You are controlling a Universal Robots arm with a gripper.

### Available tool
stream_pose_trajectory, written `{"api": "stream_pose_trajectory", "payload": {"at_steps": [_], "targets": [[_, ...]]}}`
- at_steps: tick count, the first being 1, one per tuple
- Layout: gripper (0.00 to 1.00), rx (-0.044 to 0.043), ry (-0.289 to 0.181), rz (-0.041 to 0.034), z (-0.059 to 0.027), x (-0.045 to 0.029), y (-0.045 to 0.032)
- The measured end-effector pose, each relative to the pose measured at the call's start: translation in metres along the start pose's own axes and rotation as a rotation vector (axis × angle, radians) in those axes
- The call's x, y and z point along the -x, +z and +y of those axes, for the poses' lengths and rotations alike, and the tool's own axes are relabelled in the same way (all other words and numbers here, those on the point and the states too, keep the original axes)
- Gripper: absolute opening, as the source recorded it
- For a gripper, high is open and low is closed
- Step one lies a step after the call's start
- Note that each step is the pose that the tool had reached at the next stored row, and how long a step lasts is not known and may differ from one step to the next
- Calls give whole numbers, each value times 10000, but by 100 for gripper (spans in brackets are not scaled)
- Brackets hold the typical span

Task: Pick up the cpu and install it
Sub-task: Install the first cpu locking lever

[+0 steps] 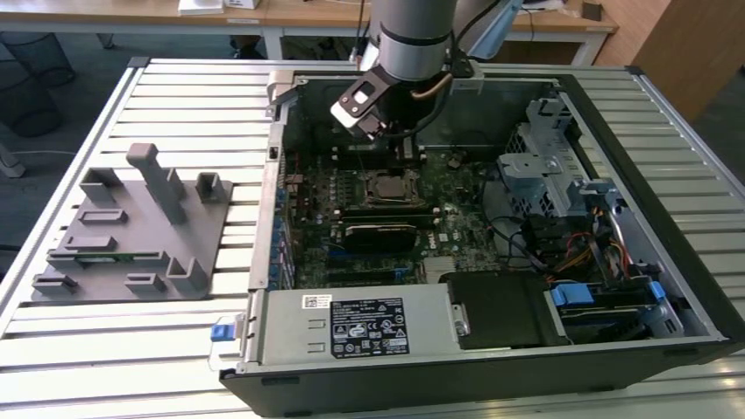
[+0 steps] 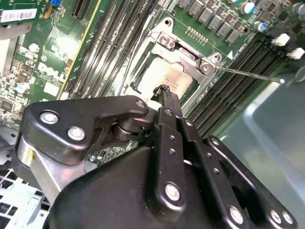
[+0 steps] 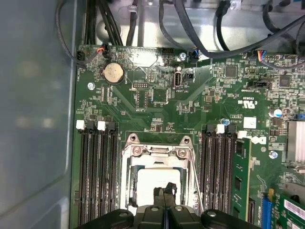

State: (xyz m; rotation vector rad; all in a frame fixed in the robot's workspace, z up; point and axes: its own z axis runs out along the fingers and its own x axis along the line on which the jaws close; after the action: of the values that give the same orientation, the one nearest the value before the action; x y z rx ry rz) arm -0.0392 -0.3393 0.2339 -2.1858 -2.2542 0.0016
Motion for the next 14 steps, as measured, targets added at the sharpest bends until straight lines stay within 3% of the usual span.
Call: {"api": "stream_pose_trajectory", "payload": {"at_steps": [14], "targets": [[11, 0, 0, -1, -1, 0, -366]]}}
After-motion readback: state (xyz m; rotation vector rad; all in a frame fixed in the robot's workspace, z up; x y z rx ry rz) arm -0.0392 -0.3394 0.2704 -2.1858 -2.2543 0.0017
